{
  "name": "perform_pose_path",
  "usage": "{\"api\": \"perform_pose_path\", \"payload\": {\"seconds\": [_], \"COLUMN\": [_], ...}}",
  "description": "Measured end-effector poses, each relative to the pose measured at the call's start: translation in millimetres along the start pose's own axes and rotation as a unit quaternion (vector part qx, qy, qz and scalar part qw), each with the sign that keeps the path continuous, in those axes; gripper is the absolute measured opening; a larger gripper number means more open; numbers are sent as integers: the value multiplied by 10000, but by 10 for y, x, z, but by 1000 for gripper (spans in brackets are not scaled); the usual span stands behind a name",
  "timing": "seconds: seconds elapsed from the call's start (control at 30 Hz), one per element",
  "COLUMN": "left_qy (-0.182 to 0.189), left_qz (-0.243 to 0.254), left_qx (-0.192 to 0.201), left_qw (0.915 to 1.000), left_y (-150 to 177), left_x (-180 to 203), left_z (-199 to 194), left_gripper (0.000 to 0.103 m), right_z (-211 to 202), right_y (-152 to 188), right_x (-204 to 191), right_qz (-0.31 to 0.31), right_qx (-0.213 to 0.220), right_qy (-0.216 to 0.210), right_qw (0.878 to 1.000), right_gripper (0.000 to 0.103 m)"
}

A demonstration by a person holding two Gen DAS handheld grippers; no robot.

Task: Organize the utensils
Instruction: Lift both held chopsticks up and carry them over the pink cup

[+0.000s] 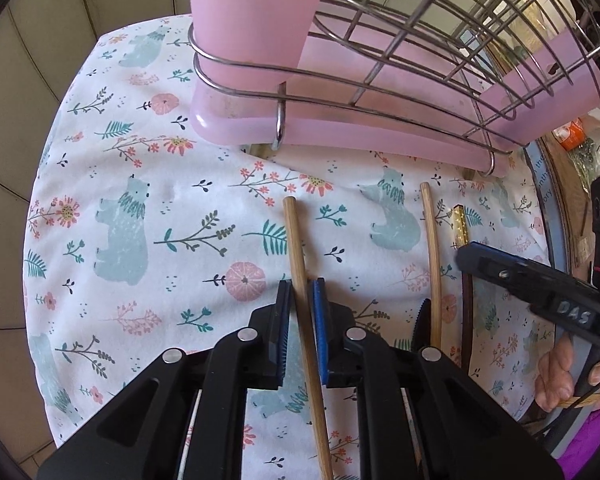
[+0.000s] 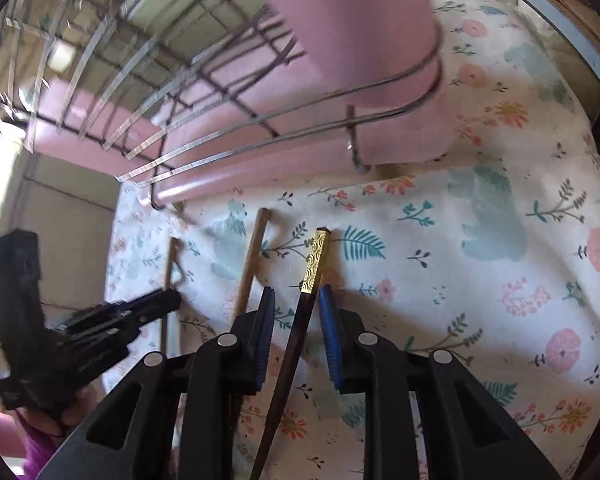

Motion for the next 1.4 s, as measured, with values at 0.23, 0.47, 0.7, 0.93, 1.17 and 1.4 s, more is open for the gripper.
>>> {"api": "perform_pose_path", "payload": {"seconds": [0.23,0.47,0.7,0.93,1.17,1.4], "left_qy": [-35,184,-31,-295,-396,-472], "left_qz": [186,-88,-117,-130,-161,-184], "left_qx": [125,513,1500,2515,3183,3727], "left_qw": [9997,9985,9886,9673,9470,9266], "left_y": [-59,59,122,137,150,176], "left_x": [47,-11,15,47,74,110], "left_z": [2,-139,-655,-1278,-1759,-2136], "left_gripper": [9,6,6,6,6,6], "right_z": [10,-407,-883,-1376,-1791,-2243], "right_y": [25,87,96,165,213,233], "right_x": [-15,-13,-145,-314,-449,-587], "right_qz": [-127,-148,-500,-893,-1147,-1445], "right_qx": [306,1048,1949,2829,3420,4039], "right_qy": [102,-164,-104,5,71,164], "right_qw": [9994,9942,9795,9550,9326,9031], "right_gripper": [12,10,10,9,6,6]}}
Point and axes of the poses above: each gripper's, at about its wrist camera, not at the fingertips, and z roughly the way its jaws point, x to its right, y to its underside, the point moved 7 cm from there along z, roughly the way its jaws point, and after that the axes turned 3 degrees about -y, right-handed, at the moved point
